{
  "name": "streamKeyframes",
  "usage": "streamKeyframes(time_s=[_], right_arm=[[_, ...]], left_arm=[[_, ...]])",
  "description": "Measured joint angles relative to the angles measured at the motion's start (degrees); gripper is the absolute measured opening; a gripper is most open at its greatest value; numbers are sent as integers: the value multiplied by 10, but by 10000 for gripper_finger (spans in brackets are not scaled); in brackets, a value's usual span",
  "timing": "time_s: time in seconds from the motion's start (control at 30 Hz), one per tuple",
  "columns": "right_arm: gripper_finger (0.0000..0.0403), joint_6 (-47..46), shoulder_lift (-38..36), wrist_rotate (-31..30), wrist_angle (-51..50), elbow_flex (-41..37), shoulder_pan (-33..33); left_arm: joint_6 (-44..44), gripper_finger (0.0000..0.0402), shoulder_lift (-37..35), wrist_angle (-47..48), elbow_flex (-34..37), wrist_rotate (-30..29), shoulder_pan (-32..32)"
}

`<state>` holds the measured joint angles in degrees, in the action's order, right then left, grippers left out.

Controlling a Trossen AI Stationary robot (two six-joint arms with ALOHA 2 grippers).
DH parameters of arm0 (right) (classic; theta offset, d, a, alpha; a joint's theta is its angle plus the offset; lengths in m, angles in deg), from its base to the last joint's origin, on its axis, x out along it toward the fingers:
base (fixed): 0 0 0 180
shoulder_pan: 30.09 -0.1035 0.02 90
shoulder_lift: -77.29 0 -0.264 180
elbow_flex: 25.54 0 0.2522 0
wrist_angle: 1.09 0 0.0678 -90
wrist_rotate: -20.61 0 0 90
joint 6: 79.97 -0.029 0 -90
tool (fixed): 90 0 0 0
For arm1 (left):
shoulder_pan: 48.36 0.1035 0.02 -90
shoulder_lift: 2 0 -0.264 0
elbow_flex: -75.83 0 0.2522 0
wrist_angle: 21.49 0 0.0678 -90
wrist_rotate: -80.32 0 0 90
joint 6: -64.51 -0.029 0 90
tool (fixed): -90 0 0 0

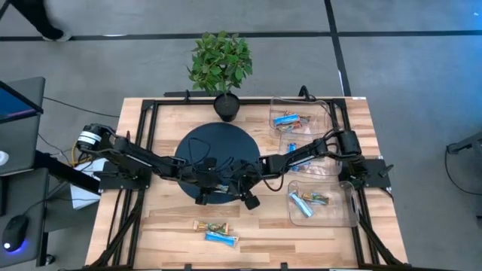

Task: Pick and place Granola Bars by type
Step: Put the yellow granola bar into the bottom transparent bin

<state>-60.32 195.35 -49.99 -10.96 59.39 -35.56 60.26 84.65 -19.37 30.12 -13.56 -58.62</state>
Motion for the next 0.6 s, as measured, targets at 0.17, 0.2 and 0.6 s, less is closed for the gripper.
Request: streamKeyframes(time_s=[0.17, 0.2, 0.6], right_arm=[[164, -10, 13, -4, 24, 2, 14], [164, -14, 14, -8, 23, 2, 17], [165, -94, 25, -42, 22, 1, 32]], left_arm=[[0, 126, 0, 9, 0, -15, 0], [0, 126, -1, 14, 0, -22, 0], [40, 126, -56, 92, 0, -93, -33]])
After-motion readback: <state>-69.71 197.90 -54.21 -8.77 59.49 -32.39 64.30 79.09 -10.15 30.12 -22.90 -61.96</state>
